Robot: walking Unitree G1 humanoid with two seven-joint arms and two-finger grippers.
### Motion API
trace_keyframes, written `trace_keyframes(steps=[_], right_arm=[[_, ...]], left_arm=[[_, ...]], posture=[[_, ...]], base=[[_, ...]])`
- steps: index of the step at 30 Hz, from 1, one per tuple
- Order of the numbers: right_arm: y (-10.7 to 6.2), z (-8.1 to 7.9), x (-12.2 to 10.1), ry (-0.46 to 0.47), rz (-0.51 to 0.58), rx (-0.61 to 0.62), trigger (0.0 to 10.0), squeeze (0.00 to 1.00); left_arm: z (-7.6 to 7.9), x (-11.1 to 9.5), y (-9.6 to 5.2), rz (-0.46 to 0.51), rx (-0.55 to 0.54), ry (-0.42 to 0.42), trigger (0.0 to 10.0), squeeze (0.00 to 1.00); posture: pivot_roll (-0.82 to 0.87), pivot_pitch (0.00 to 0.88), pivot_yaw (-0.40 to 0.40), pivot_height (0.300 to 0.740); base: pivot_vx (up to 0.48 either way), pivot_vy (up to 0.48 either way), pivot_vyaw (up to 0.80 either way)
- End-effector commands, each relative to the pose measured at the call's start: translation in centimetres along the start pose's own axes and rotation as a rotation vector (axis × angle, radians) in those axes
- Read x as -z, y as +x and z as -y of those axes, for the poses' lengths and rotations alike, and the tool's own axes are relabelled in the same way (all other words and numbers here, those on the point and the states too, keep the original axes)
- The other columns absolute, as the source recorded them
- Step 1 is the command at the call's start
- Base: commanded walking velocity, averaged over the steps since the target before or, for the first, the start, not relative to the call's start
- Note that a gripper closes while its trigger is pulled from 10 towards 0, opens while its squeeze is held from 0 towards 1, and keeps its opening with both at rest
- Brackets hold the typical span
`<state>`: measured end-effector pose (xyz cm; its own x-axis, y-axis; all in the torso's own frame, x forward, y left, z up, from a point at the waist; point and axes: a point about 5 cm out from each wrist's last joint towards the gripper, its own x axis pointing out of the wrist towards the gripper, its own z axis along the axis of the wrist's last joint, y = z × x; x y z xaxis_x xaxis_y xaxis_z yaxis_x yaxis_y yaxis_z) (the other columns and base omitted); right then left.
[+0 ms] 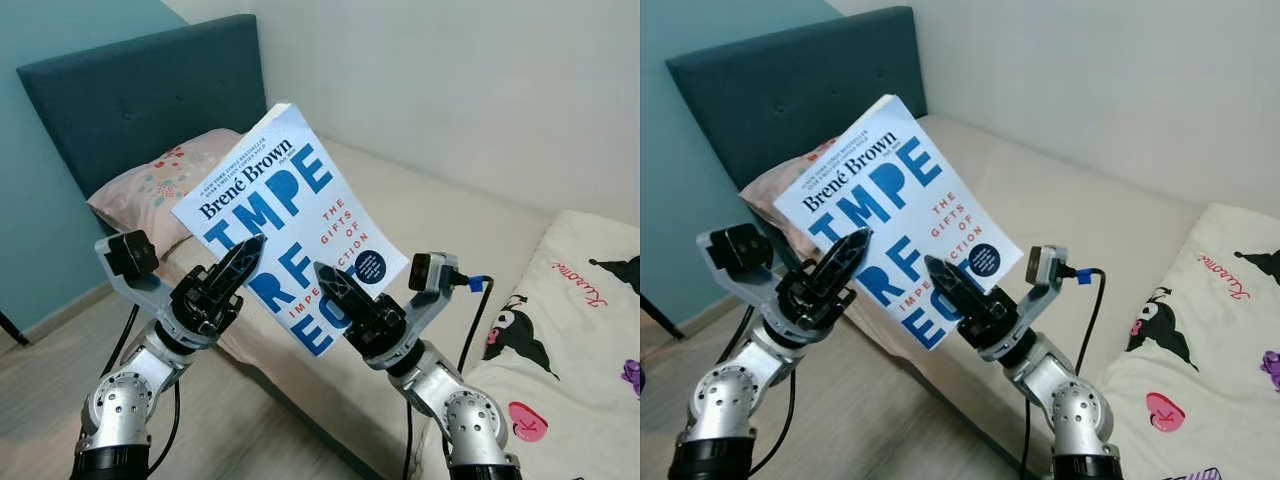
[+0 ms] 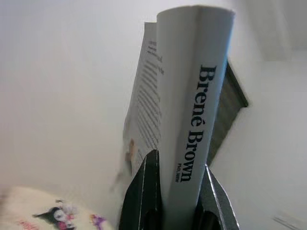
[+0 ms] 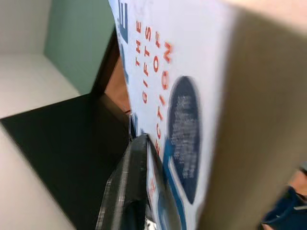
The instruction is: Clean up the room
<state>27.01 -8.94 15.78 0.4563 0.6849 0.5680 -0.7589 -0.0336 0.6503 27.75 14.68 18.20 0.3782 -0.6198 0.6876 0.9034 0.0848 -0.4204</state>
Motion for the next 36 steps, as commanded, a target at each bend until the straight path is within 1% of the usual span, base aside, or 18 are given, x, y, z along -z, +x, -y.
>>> trace_keyframes(steps=[1, 2, 3, 4, 10, 11, 14, 15, 21, 23, 26, 28, 29, 30, 31, 33, 35, 36], right_arm=[[0.3, 0.5, -0.1, -0.013, 0.009, 0.05, 0.0, 0.0], [0.3, 0.5, -0.1, -0.013, 0.009, 0.05, 0.0, 0.0], [0.2, 0.8, -0.3, -0.024, 0.014, 0.071, 0.0, 0.0], [0.2, 0.9, -0.5, -0.036, 0.018, 0.089, 0.0, 0.0], [0.1, 1.4, -0.7, -0.073, 0.01, 0.134, 0.0, 0.0], [0.0, 1.4, -0.7, -0.073, 0.011, 0.134, 0.0, 0.0], [0.0, 1.4, -0.7, -0.073, 0.012, 0.136, 0.0, 0.0], [0.0, 1.4, -0.7, -0.073, 0.013, 0.138, 0.0, 0.0], [0.0, 1.8, -0.9, -0.097, 0.024, 0.174, 0.0, 0.0], [-0.3, 2.7, -1.6, -0.127, 0.048, 0.262, 0.0, 0.0], [-0.5, 3.1, -1.8, -0.143, 0.053, 0.299, 0.0, 0.0], [-1.0, 3.9, -2.3, -0.205, 0.05, 0.381, 0.0, 0.0], [-1.0, 3.9, -2.3, -0.205, 0.05, 0.381, 0.0, 0.0], [-1.4, 4.4, -2.4, -0.253, 0.027, 0.417, 0.0, 0.0], [-2.2, 5.2, -2.4, -0.316, -0.015, 0.498, 0.0, 0.0], [-2.2, 5.2, -2.4, -0.316, -0.015, 0.498, 0.0, 0.0], [-2.9, 5.7, -2.3, -0.332, -0.029, 0.549, 0.0, 0.0], [-3.0, 5.9, -2.2, -0.33, -0.026, 0.564, 0.0, 0.0]], left_arm=[[-0.9, 1.1, 0.2, -0.078, -0.07, 0.014, 10.0, 0.0], [-0.9, 1.1, 0.2, -0.078, -0.07, 0.014, 10.0, 0.0], [-1.9, 1.2, 0.0, -0.089, -0.152, 0.034, 5.6, 0.0], [-2.4, 1.1, -0.1, -0.078, -0.193, 0.039, 0.0, 0.0], [-3.4, 0.8, -0.6, -0.033, -0.281, 0.067, 0.0, 0.0], [-3.6, 0.8, -0.5, -0.02, -0.294, 0.064, 10.0, 0.0], [-3.8, 0.7, -0.4, 0.002, -0.31, 0.06, 10.0, 0.0], [-4.0, 0.5, -0.5, 0.025, -0.324, 0.052, 10.0, 1.0], [-4.3, 0.4, -1.2, 0.044, -0.351, 0.049, 10.0, 1.0], [-5.4, 0.1, -2.6, 0.07, -0.463, 0.064, 10.0, 1.0], [-5.9, 0.1, -3.2, 0.077, -0.514, 0.068, 10.0, 1.0], [-7.6, 0.3, -5.7, 0.057, -0.737, 0.106, 10.0, 1.0], [-7.6, 0.3, -5.7, 0.057, -0.737, 0.106, 10.0, 1.0], [-8.4, 0.6, -7.7, 0.032, -0.896, 0.121, 10.0, 1.0], [-9.3, 1.2, -12.5, -0.024, -1.235, 0.147, 10.0, 1.0], [-9.3, 1.2, -12.5, -0.024, -1.235, 0.147, 10.0, 1.0], [-8.8, 2.0, -16.7, -0.126, -1.503, 0.191, 10.0, 1.0], [-8.4, 2.3, -18.2, -0.17, -1.593, 0.203, 10.0, 1.0]], posture=[[-0.09, 0.039, -0.002, 0.74], [-0.09, 0.039, -0.002, 0.74], [-0.09, 0.039, -0.002, 0.74], [-0.09, 0.037, -0.002, 0.74], [-0.1, 0.037, -0.002, 0.74], [-0.1, 0.041, -0.005, 0.74], [-0.1, 0.042, -0.005, 0.74], [-0.1, 0.043, -0.006, 0.74], [-0.1, 0.043, -0.006, 0.74], [-0.1, 0.043, -0.006, 0.74], [-0.1, 0.043, -0.006, 0.74], [-0.1, 0.044, -0.005, 0.74], [-0.1, 0.044, -0.005, 0.74], [-0.1, 0.042, -0.005, 0.74], [-0.1, 0.044, -0.004, 0.74], [-0.1, 0.044, -0.004, 0.74], [-0.1, 0.043, -0.004, 0.74], [-0.1, 0.043, -0.004, 0.74]], base=[[0.0, 0.0, 0.0], [0.0, 0.0, 0.0], [0.0, 0.0, 0.0], [0.0, 0.0, 0.0], [0.0, 0.0, 0.0], [0.0, 0.0, 0.0], [0.0, 0.0, 0.0], [0.0, 0.0, 0.0], [0.0, 0.0, 0.0], [0.0, 0.0, 0.0], [0.0, 0.0, 0.0], [0.0, 0.0, 0.0], [0.0, 0.0, 0.0], [0.0, 0.0, 0.0], [0.0, 0.0, 0.8], [0.0, 0.0, 0.8], [0.0, 0.0, 0.8], [0.0, 0.0, 0.8]])
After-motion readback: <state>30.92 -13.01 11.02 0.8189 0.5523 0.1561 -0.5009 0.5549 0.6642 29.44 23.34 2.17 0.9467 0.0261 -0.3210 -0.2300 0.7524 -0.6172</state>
